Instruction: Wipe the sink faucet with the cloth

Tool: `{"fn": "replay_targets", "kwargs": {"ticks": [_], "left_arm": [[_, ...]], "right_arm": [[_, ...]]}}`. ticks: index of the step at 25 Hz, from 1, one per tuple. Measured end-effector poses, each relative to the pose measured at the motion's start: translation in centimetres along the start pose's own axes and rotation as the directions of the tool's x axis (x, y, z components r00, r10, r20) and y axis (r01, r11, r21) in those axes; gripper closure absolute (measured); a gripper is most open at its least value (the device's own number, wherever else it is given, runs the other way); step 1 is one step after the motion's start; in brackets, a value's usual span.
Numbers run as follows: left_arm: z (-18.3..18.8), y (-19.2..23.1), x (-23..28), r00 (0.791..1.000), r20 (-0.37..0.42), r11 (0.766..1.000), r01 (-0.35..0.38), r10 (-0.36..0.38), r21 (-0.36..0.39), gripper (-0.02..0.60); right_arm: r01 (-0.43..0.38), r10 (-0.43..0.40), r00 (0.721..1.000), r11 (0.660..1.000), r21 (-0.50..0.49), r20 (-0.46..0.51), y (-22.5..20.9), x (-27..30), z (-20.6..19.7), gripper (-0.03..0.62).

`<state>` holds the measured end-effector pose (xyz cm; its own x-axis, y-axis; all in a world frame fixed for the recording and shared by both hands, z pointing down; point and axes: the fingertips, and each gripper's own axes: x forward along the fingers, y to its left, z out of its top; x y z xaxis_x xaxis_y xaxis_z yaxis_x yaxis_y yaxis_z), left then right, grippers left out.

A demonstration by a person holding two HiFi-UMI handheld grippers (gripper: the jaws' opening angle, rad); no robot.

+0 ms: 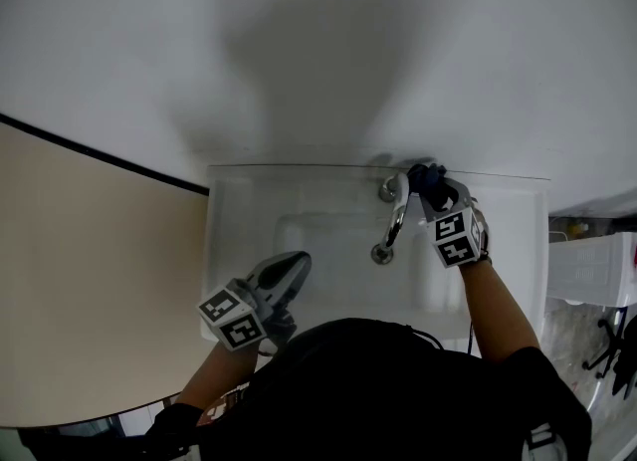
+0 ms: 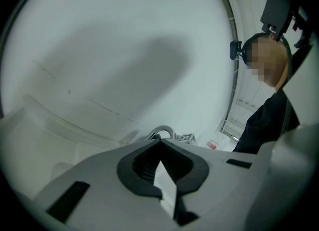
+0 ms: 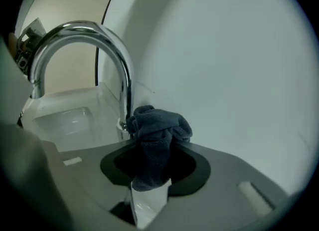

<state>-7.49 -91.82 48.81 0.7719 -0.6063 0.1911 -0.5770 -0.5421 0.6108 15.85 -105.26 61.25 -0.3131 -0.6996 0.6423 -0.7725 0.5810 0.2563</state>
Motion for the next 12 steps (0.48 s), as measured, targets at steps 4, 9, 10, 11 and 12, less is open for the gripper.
{"fn": "replay_targets", "kwargs": {"ticks": [4, 9, 10, 11, 12], "left_arm": [[0.0, 0.1, -0.3, 1.0, 0.001, 1.0, -0.007, 0.007, -0.001, 0.581], [0.1, 0.0, -0.4, 1.0, -0.002, 1.0, -0.012, 0.012, 0.003, 0.581], [0.2, 0.0, -0.4, 1.0, -0.003, 1.0, -0.014, 0.014, 0.004, 0.581], [0.2, 0.0, -0.4, 1.0, -0.004, 1.0, -0.015, 0.015, 0.005, 0.581], [0.1, 0.0, -0.5, 1.0, -0.006, 1.0, -0.016, 0.016, 0.006, 0.581]], "right_arm": [[-0.007, 0.008, 1.0, 0.998, -0.069, 0.011, 0.5, 2.2, 2.0, 0.467], [-0.071, 0.069, 0.997, 0.996, -0.057, -0.041, 2.2, 4.5, 0.3, 0.47], [-0.074, 0.072, 0.996, 0.996, -0.052, -0.043, 2.4, 4.4, 0.0, 0.47], [-0.075, 0.073, 0.996, 0.996, -0.055, -0.046, 2.6, 4.2, -0.3, 0.47], [-0.074, 0.071, 0.996, 0.995, -0.063, -0.049, 2.9, 3.9, -0.6, 0.471]]}}
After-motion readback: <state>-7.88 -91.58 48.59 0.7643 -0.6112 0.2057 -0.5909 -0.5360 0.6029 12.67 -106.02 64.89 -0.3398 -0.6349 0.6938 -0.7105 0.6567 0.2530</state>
